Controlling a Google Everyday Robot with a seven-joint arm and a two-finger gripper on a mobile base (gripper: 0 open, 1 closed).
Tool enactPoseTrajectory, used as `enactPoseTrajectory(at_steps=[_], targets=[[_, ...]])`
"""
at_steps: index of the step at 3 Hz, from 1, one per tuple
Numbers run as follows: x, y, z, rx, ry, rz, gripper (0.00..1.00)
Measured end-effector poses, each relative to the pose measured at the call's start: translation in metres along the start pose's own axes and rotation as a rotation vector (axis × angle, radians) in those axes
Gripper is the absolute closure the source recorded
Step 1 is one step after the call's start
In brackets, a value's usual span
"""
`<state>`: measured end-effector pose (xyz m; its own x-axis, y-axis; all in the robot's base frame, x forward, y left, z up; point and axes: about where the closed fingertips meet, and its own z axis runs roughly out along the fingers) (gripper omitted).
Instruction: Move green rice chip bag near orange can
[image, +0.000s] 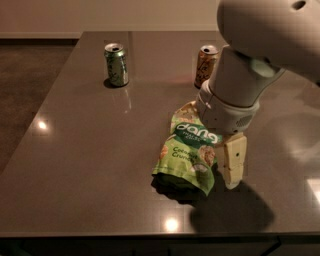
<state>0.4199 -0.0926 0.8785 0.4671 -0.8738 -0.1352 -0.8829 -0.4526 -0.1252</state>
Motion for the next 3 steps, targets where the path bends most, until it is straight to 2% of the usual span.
enactPoseTrajectory(at_steps=[1, 2, 3], targets=[[-0.013, -0.003, 0.015, -0.025, 0.001, -0.042, 0.00], [-0.020, -0.007, 0.026, -0.067, 0.020, -0.064, 0.23], [-0.021, -0.009, 0.030, -0.085, 0.035, -0.069, 0.46]])
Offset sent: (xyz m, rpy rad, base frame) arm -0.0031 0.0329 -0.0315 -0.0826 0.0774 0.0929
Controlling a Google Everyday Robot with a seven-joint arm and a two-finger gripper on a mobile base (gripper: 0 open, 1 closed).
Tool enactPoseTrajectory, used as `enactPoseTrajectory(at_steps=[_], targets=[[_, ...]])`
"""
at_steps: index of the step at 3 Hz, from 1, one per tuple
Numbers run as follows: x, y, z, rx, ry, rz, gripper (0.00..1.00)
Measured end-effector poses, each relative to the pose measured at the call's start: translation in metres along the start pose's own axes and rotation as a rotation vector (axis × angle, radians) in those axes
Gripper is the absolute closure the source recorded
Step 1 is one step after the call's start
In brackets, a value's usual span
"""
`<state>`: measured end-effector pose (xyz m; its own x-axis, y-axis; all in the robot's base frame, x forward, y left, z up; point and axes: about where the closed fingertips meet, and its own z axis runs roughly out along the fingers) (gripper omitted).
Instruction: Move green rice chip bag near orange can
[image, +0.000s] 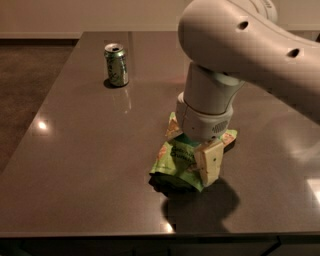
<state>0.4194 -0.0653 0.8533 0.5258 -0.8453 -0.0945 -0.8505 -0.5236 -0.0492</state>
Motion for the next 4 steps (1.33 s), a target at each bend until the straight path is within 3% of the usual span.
enactPoseTrajectory(at_steps=[2, 3, 4], targets=[[0.014, -0.015, -0.018, 0.047, 0.042, 0.044, 0.93], [0.036, -0.039, -0.043, 0.109, 0.058, 0.111, 1.00], [0.052, -0.057, -0.055, 0.140, 0.058, 0.156, 1.00]])
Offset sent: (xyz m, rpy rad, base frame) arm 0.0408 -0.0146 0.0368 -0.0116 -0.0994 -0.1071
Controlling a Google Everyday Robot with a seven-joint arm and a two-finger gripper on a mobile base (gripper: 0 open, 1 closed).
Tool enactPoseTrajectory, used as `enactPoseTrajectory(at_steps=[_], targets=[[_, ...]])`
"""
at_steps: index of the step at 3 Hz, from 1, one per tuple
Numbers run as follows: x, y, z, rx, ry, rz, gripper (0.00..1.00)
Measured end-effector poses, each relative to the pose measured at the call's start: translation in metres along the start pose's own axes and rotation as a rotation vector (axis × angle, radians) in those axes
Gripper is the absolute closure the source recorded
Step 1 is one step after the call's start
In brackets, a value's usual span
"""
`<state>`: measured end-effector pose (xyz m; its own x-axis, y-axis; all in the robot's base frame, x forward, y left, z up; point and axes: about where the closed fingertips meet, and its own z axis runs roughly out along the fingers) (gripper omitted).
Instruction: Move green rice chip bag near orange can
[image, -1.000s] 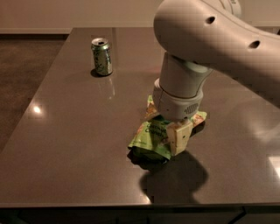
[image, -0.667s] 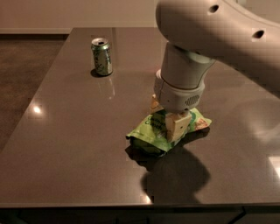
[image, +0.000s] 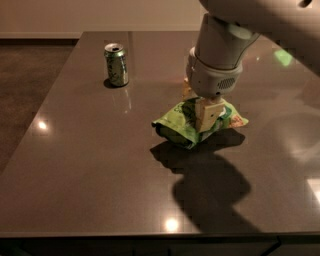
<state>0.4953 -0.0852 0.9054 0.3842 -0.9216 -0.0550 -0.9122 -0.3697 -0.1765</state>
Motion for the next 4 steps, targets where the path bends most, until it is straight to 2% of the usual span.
enactPoseTrajectory(at_steps=[2, 4], targets=[[0.046, -0.059, 0.004, 0.014, 0.012, 0.109, 0.97], [0.081, -0.080, 0.011, 0.010, 0.034, 0.179, 0.51]])
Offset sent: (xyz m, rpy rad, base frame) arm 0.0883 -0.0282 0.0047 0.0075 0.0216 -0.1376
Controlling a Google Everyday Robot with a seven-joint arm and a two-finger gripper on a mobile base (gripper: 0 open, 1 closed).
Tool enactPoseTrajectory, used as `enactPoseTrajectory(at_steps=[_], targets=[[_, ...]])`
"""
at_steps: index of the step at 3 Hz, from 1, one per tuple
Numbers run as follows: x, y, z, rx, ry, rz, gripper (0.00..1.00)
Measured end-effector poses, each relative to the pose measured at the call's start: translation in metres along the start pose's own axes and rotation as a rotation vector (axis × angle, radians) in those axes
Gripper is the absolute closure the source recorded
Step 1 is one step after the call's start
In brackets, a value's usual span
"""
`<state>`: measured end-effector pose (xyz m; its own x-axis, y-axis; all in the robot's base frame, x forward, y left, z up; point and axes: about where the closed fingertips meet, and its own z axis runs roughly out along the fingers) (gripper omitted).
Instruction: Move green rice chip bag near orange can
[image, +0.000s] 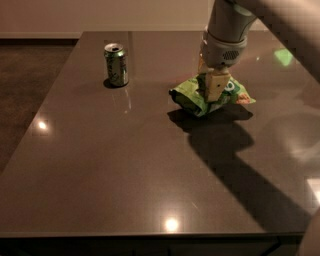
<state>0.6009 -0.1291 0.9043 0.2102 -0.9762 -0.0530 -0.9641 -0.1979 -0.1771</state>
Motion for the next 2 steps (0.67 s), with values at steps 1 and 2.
enactPoseTrajectory(at_steps=[1, 2], targets=[[0.016, -0.007, 0.002, -0.002, 0.010, 0.029, 0.28], [0.031, -0.009, 0.004, -0.009, 0.017, 0.054, 0.04]])
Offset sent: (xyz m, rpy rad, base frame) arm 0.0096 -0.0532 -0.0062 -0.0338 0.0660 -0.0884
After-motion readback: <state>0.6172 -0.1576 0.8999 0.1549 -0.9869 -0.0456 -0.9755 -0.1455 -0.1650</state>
